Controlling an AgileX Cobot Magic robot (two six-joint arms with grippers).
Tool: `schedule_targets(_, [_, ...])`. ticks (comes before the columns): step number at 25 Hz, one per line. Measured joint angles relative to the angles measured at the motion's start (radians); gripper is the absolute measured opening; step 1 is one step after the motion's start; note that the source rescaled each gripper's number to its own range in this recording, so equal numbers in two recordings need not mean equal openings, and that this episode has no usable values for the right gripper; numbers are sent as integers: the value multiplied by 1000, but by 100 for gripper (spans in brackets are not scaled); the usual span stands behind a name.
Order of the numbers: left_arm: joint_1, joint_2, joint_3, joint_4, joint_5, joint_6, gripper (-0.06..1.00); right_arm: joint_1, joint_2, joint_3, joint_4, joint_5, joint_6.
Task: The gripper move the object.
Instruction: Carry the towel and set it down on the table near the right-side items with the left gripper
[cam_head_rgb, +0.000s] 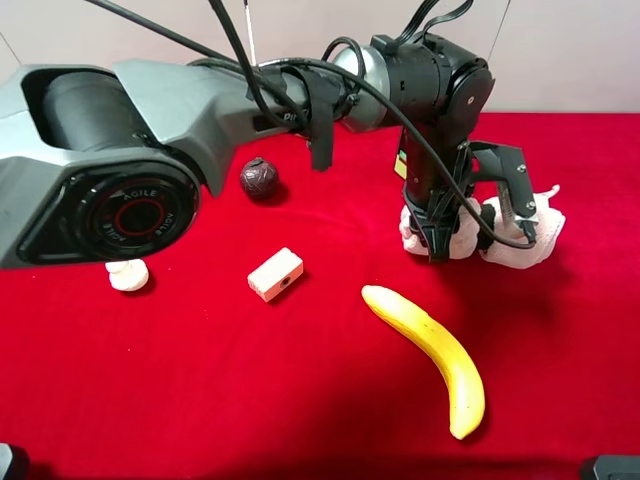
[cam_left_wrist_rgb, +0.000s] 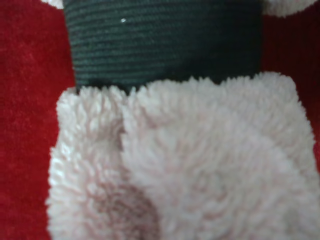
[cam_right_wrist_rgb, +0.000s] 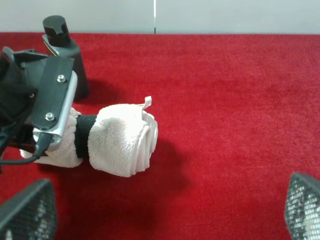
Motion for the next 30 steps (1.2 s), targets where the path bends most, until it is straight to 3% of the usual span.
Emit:
schedule_targets(11, [0, 0, 0, 1, -1, 1, 0, 0, 0, 0, 0, 0, 0])
schedule_targets(24, [0, 0, 0, 2, -5, 68, 0, 0, 0, 0, 1, 0, 0])
schedule_targets(27, [0, 0, 0, 2, -12, 68, 15, 0, 0, 0, 1, 0, 0])
schedule_targets(30, [0, 0, 0, -5, -15, 68, 39, 0, 0, 0, 1, 0, 0])
